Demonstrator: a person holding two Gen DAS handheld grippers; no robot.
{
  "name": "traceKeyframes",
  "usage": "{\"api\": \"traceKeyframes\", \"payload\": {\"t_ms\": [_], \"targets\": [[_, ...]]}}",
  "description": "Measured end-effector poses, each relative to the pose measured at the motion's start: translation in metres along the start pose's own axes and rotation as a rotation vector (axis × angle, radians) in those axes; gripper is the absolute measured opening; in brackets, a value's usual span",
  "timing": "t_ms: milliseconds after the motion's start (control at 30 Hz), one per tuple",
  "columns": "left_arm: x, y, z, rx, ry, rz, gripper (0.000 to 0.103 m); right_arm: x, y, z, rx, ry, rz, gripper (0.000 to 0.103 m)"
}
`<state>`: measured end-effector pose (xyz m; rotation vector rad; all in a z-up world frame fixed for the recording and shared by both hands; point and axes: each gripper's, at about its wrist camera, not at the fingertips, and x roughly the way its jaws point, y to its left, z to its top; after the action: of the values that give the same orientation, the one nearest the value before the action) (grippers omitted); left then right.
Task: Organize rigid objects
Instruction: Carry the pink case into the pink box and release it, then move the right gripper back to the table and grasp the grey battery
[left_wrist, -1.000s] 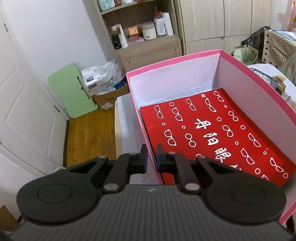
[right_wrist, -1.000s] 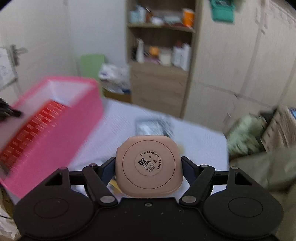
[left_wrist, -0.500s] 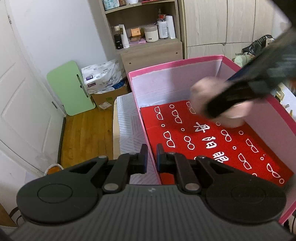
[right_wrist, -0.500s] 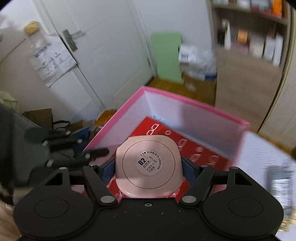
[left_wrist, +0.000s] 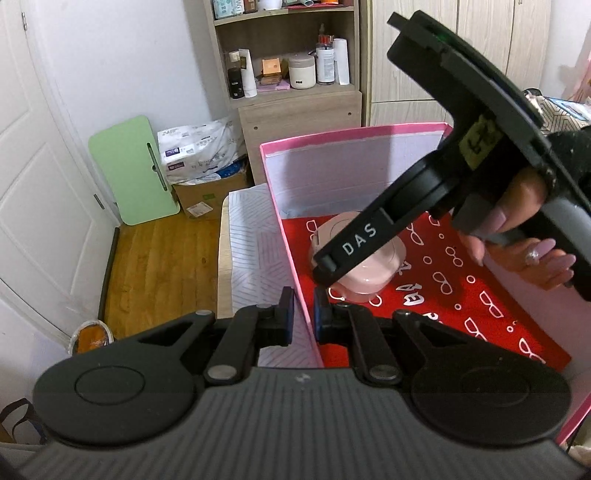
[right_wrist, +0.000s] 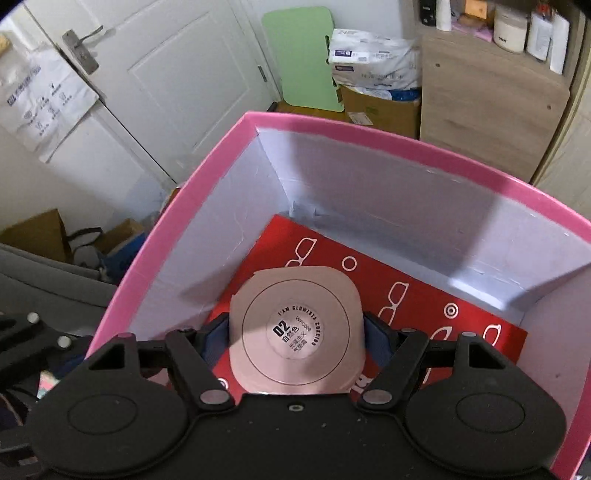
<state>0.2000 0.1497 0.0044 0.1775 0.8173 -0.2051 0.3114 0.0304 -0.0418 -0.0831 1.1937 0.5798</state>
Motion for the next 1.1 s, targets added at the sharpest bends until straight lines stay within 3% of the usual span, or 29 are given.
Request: {"api": "traceKeyframes", "payload": {"t_ms": [233, 333, 433, 733, 900, 1100], "targets": [[-0.002, 0.002, -0.001, -0.007, -0.002, -0.009, 0.010, -0.015, -0.004, 0.006, 0.029, 0.003, 0.026, 0.083], [-0.002, 0.004, -0.001, -0.011, -0.005, -0.016, 0.010, -0.044, 0.002, 0.000, -0.054, -0.072, -0.024, 0.084], [-0.003, 0.005, -0.002, -0.009, -0.002, -0.019, 0.010, -0.088, 0.004, -0.011, -0.085, -0.160, -0.012, 0.084], [-0.002, 0.000, -0.001, 0.002, -0.002, -0.006, 0.010, -0.183, -0.016, -0.066, -0.098, -0.379, -0.027, 0.086], [-0.002, -0.001, -0.001, 0.003, -0.002, -0.001, 0.010, -0.196, -0.034, -0.101, -0.105, -0.410, -0.087, 0.086], [-0.003, -0.003, 0.000, 0.006, 0.001, 0.005, 0.010, -0.195, -0.062, -0.144, -0.044, -0.412, -0.098, 0.085]]}}
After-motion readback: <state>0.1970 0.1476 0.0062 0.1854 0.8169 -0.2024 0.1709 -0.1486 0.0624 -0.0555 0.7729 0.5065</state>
